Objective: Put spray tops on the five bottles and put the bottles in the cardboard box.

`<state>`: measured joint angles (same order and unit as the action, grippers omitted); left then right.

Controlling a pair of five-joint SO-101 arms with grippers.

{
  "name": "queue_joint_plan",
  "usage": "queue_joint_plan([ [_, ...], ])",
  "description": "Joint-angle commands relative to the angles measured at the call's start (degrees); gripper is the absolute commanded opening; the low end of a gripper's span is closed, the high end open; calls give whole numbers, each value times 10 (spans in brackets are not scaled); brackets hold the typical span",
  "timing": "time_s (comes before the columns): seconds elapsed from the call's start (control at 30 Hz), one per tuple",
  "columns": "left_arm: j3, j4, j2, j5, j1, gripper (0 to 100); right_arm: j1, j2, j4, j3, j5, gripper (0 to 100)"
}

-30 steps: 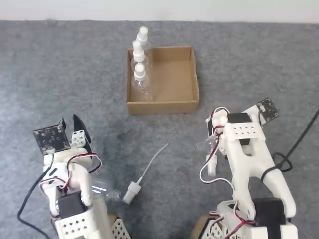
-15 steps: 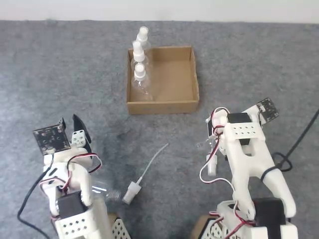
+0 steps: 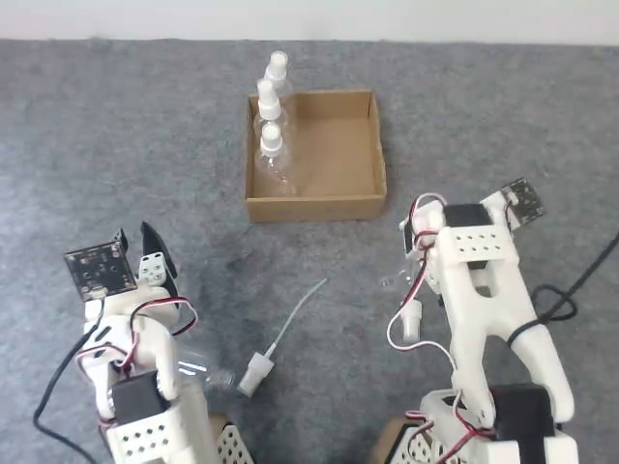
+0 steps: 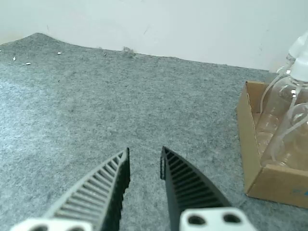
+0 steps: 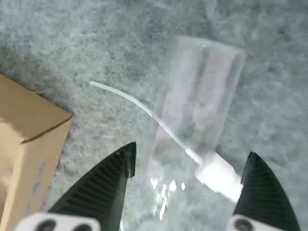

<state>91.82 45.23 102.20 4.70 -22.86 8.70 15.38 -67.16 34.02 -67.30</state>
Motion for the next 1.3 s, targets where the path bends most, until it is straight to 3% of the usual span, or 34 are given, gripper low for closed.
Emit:
queue_joint_plan([
  [0.0, -6, -16, 7, -4, -2, 102, 4, 35, -63, -76, -7, 303],
  [0.27, -6, -17, 7, -4, -3, 102, 4, 35, -147, -150, -4, 303],
  [0.47, -6, -17, 7, -4, -3, 102, 0, 35, -219, -216, 63, 303],
  [0.73, -6, -16, 7, -4, -4, 102, -2, 35, -276, -280, 205, 306],
  [1.27, -6, -16, 7, -4, -4, 102, -3, 35, -263, -284, 505, 303],
])
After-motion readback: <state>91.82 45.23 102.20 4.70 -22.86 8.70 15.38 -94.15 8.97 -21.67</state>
